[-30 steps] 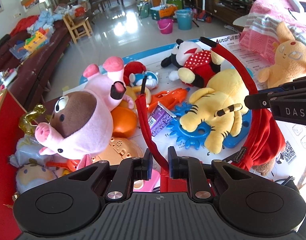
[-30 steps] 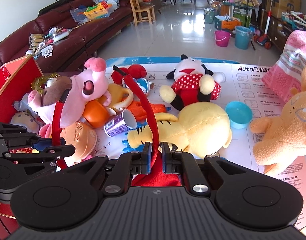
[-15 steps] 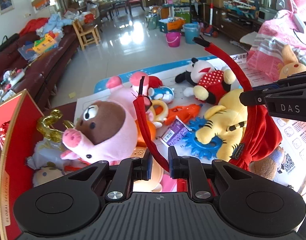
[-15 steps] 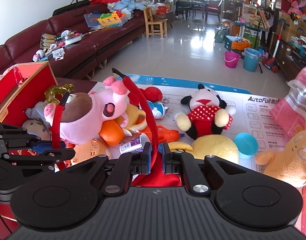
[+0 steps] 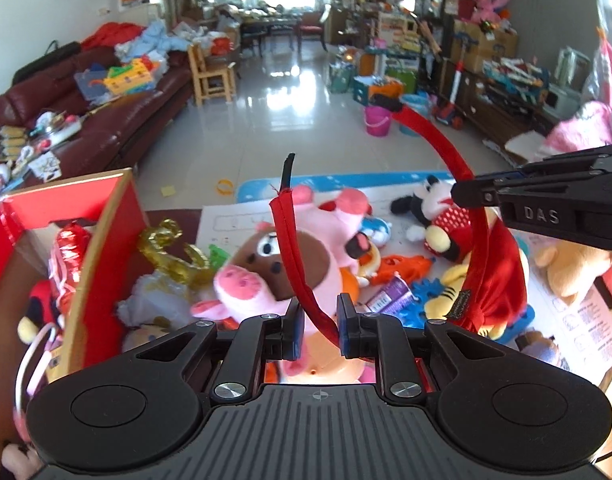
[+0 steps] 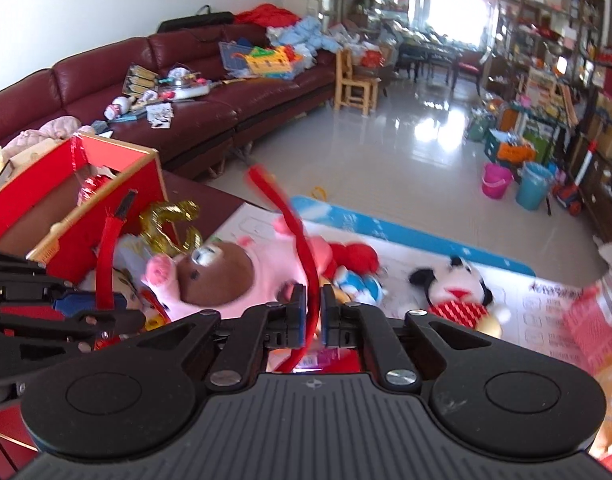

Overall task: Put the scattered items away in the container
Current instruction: 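Carry the headband over the red box and open both tools, then move both tools back from the box to the toy pile, then grasp the brown teddy bear in the purple shirt with the right tool, then lift the teddy bear with the right tool while the left tool moves beneath it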

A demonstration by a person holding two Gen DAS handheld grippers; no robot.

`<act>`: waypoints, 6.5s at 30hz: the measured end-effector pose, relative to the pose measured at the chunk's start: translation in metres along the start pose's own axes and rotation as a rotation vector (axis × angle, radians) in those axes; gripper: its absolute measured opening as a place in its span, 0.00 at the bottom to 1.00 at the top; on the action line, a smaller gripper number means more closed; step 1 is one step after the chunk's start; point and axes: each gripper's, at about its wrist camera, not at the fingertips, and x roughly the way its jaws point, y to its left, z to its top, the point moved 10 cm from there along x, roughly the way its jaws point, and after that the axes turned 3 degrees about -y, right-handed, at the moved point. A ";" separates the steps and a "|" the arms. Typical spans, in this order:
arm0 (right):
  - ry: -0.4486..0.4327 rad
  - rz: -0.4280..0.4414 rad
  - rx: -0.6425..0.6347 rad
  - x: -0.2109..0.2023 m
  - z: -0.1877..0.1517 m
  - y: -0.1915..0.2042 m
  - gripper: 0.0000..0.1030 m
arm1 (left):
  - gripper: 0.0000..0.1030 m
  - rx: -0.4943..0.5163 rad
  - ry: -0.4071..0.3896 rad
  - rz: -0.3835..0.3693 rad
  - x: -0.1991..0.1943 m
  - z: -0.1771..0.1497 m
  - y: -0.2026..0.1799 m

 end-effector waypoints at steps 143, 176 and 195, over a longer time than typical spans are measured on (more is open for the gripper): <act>0.371 -0.088 0.802 -0.009 -0.279 -0.165 0.88 | 0.96 0.617 0.198 -0.296 0.115 -0.149 -0.285; 0.319 0.038 0.856 0.007 -0.268 -0.146 0.69 | 0.73 0.517 0.307 -0.311 0.166 -0.153 -0.260; 0.252 0.141 0.838 -0.003 -0.219 -0.118 0.61 | 0.39 0.121 0.518 -0.448 0.172 -0.139 -0.203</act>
